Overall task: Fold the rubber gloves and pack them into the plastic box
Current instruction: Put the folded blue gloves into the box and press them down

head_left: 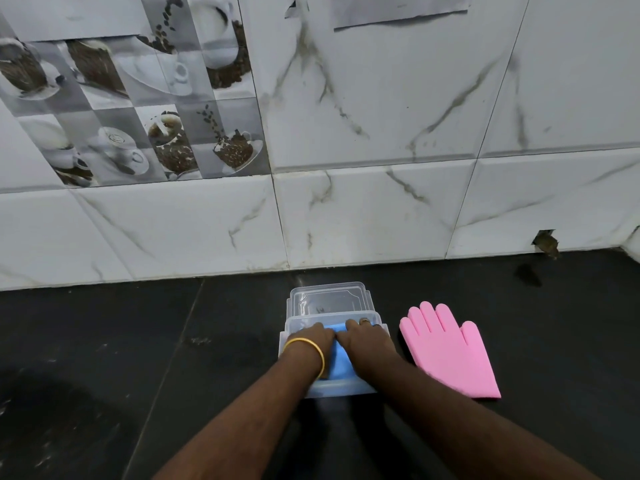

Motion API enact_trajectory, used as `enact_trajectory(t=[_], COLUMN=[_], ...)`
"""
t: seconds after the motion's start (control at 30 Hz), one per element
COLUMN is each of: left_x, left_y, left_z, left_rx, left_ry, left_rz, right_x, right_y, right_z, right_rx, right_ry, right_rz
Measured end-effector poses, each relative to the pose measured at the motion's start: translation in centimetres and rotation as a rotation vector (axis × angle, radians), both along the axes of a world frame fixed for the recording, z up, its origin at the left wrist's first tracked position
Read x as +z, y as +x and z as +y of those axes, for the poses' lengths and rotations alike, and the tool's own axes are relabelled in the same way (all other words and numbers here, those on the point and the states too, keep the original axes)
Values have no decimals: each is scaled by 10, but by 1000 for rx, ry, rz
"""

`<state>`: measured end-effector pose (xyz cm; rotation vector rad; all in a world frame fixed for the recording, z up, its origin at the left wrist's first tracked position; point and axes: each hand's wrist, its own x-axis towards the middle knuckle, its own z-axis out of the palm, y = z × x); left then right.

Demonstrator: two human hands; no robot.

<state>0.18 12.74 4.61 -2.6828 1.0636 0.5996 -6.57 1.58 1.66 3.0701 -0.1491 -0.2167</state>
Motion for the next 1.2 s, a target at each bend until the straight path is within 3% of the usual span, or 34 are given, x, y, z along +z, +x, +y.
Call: enact_trajectory(t=[0.67, 1.2], left_x=[-43, -44], left_y=[27, 30], left_z=[-3, 5], left_rx=[-106, -180], left_ry=[24, -8], left_rz=[117, 92], right_x=[-7, -10], right_y=[12, 8], right_z=[-1, 7], right_rx=[-35, -96], right_ry=[61, 80], right_rz=[136, 146])
